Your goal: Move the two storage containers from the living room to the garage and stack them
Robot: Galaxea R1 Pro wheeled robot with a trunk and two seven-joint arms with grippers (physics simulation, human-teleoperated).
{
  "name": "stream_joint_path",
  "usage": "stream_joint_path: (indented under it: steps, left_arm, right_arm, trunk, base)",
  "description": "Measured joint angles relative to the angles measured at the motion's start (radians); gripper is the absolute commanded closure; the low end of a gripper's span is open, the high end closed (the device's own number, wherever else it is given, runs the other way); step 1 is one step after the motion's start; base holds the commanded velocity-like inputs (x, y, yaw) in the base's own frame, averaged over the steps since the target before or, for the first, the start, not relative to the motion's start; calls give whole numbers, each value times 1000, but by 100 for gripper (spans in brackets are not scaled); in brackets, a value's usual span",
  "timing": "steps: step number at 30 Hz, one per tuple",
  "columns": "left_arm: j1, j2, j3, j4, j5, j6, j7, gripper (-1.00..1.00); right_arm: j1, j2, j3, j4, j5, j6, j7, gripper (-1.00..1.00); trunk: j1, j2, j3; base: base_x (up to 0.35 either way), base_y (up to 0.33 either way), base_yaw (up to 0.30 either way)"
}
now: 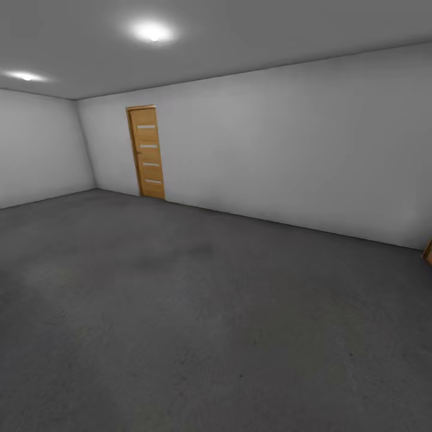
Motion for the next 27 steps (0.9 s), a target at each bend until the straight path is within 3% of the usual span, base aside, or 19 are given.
stream_joint_path:
  steps: [11, 27]
  left_arm:
    - [12, -11, 7, -12, 0, -20, -10, -100]
    - [12, -9, 10, -12, 1, -29, -10, -100]
  right_arm:
    - [1, 17, 52, -3, -27, -28, 23, -100]
    - [1, 17, 138, -3, -101, -41, 22, -100]
  trunk:
    - [0, 0, 0]
    - [-1, 0, 0]
  base:
    - [10, 0, 0]
    - [298, 0, 0]
